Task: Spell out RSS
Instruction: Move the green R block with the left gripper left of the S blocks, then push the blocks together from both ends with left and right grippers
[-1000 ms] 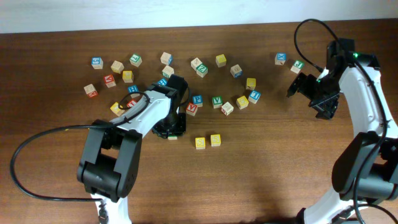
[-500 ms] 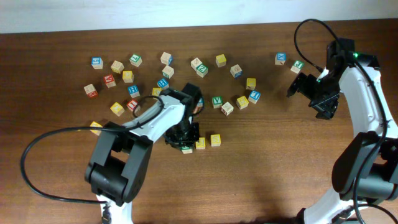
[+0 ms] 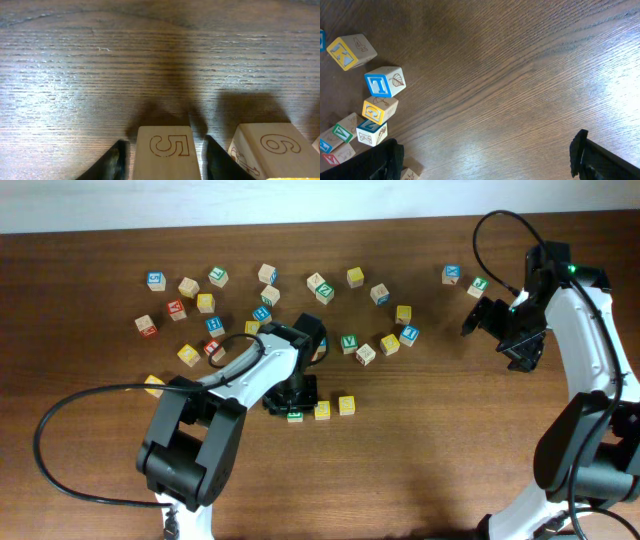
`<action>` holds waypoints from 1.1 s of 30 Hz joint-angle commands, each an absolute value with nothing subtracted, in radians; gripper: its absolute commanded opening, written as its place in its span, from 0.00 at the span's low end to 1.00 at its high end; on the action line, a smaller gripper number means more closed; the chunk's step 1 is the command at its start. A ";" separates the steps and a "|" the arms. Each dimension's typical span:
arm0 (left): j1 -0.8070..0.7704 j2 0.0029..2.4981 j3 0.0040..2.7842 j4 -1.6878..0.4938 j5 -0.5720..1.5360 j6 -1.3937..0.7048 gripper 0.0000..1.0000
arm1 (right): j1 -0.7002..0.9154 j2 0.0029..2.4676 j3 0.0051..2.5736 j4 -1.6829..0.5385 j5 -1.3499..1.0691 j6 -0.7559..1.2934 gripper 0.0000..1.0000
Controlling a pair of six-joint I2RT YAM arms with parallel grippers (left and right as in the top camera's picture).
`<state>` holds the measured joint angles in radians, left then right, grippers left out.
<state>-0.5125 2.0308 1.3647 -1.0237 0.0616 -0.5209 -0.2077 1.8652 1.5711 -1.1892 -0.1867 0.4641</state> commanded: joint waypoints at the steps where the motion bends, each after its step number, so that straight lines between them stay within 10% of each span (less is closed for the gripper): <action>1: -0.513 2.013 1.362 -1.023 0.049 -0.523 0.58 | -0.204 1.843 1.582 -1.189 -0.199 0.462 0.98; 15: -0.328 1.803 1.840 -1.475 -0.038 -0.522 0.59 | -0.204 1.843 1.582 -1.189 -0.199 0.462 0.98; 21: -0.202 1.771 1.712 -1.488 -0.067 -0.522 0.00 | -0.204 1.843 1.582 -1.189 -0.199 0.462 0.98; 26: -0.203 1.771 1.382 -1.214 0.178 -0.428 0.00 | -0.204 1.843 1.582 -1.225 -0.241 0.405 0.98; 33: -0.207 1.771 1.118 -0.929 0.284 -0.436 0.00 | 0.000 1.854 1.403 -1.170 -0.236 0.260 0.09</action>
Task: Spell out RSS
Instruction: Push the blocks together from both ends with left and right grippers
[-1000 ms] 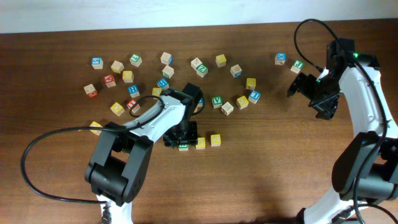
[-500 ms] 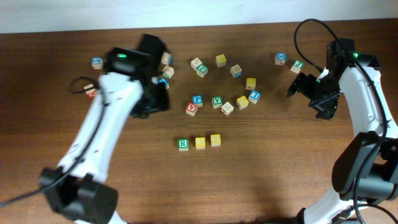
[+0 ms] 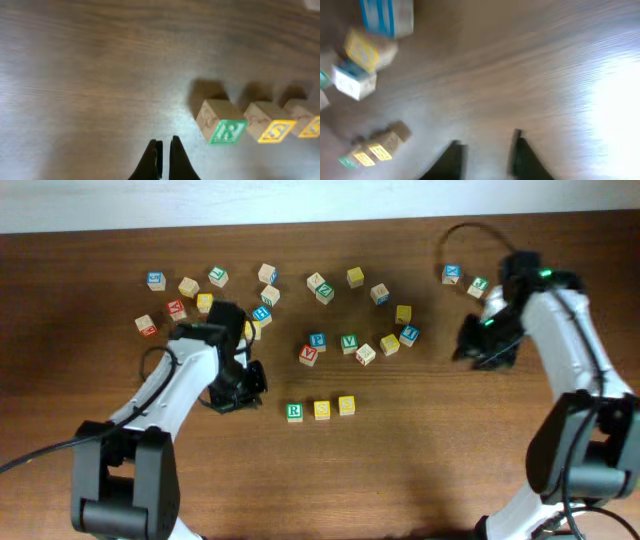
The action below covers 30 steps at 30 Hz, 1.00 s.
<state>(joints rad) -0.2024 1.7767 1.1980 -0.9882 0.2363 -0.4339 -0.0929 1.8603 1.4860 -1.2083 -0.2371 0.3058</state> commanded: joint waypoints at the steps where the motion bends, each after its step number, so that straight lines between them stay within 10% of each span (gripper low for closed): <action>1: -0.210 1.772 1.084 -0.887 0.286 -0.442 0.00 | 0.043 1.854 1.365 -1.135 -0.236 0.263 0.06; 12: -0.273 1.773 1.025 -0.768 0.282 -0.509 0.00 | 0.377 1.866 1.194 -0.854 -0.270 0.471 0.04; 30: -0.295 1.842 1.025 -0.718 0.309 -0.537 0.00 | 0.485 1.918 1.194 -0.782 -0.289 0.514 0.04</action>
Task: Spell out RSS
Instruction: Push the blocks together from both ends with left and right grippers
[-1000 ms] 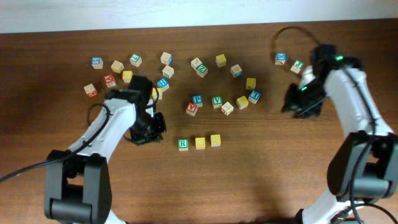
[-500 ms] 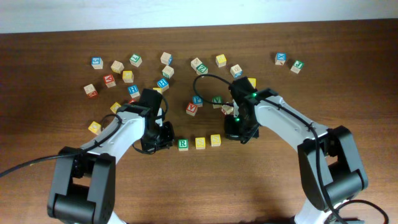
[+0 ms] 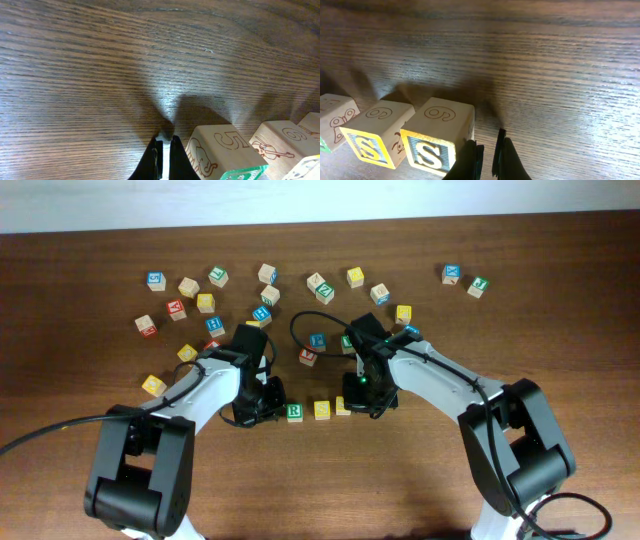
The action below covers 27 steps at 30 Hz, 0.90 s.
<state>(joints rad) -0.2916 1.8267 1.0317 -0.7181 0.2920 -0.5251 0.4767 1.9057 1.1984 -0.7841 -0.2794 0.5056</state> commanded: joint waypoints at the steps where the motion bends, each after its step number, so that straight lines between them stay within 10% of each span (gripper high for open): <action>1: -0.295 1.842 1.025 -0.718 0.313 -0.537 0.00 | 0.485 1.918 1.194 -0.781 -0.288 0.514 0.04; 27: -0.351 1.842 1.025 -0.672 0.326 -0.537 0.00 | 0.488 1.918 1.194 -0.767 -0.282 0.513 0.04</action>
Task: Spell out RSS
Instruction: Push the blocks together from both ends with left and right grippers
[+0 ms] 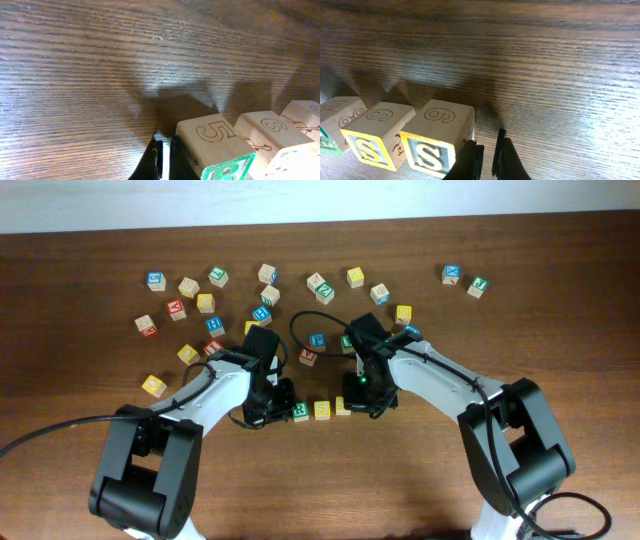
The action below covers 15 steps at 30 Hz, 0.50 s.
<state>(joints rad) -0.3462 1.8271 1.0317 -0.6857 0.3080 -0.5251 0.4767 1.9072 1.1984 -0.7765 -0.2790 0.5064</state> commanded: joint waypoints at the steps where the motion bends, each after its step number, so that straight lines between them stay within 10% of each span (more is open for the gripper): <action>1: -0.355 1.842 1.025 -0.665 0.327 -0.537 0.00 | 0.493 1.918 1.194 -0.765 -0.282 0.514 0.04; 15: -0.392 1.842 1.026 -0.633 0.329 -0.538 0.00 | 0.529 1.918 1.194 -0.765 -0.276 0.513 0.04</action>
<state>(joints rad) -0.3878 1.8275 1.0317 -0.6376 0.3077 -0.5255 0.5182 1.9072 1.1980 -0.7555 -0.2749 0.5159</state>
